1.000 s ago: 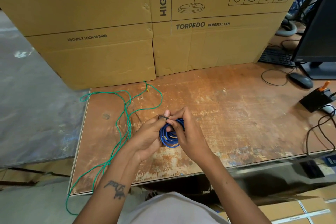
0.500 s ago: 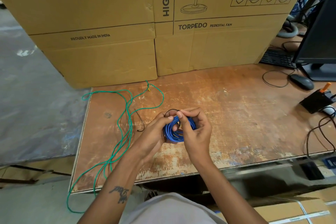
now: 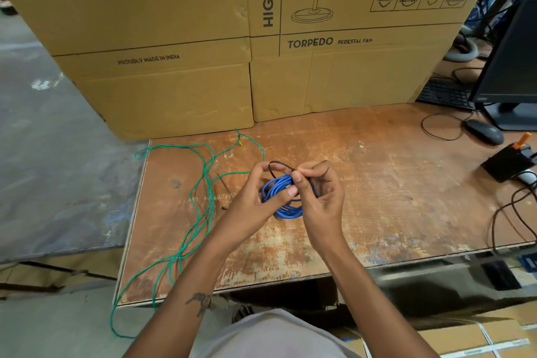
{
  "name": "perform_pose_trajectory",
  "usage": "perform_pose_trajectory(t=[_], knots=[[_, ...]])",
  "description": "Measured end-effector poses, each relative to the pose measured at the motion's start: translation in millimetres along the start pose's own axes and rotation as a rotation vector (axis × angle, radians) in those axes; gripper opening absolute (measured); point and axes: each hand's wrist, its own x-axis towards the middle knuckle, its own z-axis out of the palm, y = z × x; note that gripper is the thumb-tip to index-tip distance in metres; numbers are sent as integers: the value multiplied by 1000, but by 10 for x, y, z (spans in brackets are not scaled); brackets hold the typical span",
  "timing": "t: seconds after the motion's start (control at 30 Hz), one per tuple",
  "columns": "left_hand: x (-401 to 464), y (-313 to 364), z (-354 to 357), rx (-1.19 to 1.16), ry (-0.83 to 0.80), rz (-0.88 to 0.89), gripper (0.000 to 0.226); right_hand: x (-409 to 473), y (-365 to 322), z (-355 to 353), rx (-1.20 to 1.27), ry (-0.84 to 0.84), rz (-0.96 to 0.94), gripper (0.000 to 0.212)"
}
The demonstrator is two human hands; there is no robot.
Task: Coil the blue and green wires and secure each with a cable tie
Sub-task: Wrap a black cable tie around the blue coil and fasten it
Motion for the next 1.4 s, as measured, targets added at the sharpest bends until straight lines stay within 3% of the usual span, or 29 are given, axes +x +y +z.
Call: perform_pose_trajectory(t=[0.13, 0.27, 0.43, 0.63, 0.8, 1.07, 1.17, 1.23, 1.4], knots=[[25, -12, 30, 62, -16, 105, 35, 12, 27, -7, -60, -12, -43, 27], [-3, 43, 58, 131, 45, 239, 73, -4, 36, -13, -90, -54, -35, 12], [51, -22, 36, 197, 34, 323, 31, -5, -54, -60, -149, -121, -14, 10], [74, -100, 89, 201, 160, 304, 21, -10, -161, -121, -444, -186, -75, 2], [89, -131, 156, 252, 231, 355, 15, -61, 47, 34, -577, -42, -196, 4], [59, -230, 128, 310, 356, 301, 10, -55, 50, 145, -370, 70, -443, 12], [42, -259, 69, 349, 335, 279, 13, -105, -89, 132, -370, 22, -486, 10], [42, -231, 87, 348, 319, 285, 9, -141, -159, 166, -377, -1, -450, 10], [71, -122, 63, 276, 267, 313, 23, -126, -232, 240, -274, 75, -265, 38]])
